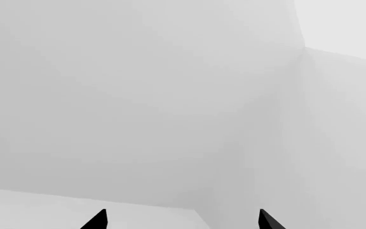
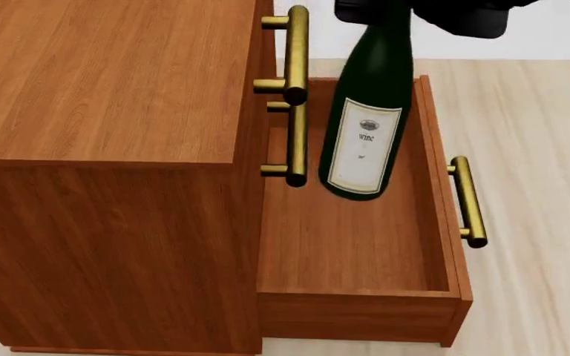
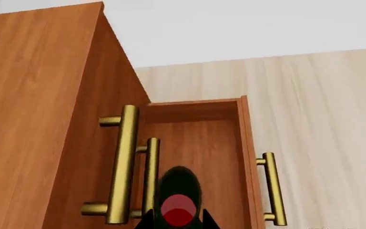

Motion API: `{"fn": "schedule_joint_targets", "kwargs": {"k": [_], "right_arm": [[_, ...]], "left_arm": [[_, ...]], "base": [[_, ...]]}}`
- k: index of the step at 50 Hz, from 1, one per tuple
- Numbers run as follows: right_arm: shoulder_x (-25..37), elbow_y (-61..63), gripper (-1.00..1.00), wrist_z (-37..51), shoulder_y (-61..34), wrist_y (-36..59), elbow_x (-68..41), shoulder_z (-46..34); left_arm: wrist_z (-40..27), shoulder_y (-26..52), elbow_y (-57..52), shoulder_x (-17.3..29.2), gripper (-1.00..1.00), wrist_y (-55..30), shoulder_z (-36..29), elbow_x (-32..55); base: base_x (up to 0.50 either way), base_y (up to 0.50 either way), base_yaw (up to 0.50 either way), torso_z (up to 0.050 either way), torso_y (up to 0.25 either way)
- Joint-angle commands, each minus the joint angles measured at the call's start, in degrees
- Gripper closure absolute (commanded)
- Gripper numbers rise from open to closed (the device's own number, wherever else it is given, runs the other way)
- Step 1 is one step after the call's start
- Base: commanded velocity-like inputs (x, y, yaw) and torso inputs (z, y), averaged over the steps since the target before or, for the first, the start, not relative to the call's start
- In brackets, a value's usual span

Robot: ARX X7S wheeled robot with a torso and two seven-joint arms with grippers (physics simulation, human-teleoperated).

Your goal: Put the wine bottle in the bottom drawer of the cabinet.

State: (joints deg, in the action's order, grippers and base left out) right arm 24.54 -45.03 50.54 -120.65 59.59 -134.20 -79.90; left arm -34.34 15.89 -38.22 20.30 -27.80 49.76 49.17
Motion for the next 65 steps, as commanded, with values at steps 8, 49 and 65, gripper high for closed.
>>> {"fn": "schedule_joint_targets", "kwargs": {"k": [8,49,65], "right_arm": [[-3.3,-10.3,1.00,-8.0,1.2,2.3,6.2,-2.2],[-14.1,-29.9,1.00,-33.4,5.9,2.1,7.9,-24.7],[-15.8,-29.9,1.00,-39.4,6.8,-1.8,-9.5,-47.7]], "left_arm": [[0.0,-0.3,-0.2,-0.1,-1.00,0.7,-0.1,-0.6],[-0.5,-0.9,-0.9,0.1,-1.00,1.5,-0.1,-1.1],[-1.1,-0.7,-1.0,0.3,-1.00,1.4,-0.4,-1.1]], "base": [[0.00,0.00,0.00,0.001,0.000],[0.00,0.00,0.00,0.000,0.001],[0.00,0.00,0.00,0.000,0.001]]}}
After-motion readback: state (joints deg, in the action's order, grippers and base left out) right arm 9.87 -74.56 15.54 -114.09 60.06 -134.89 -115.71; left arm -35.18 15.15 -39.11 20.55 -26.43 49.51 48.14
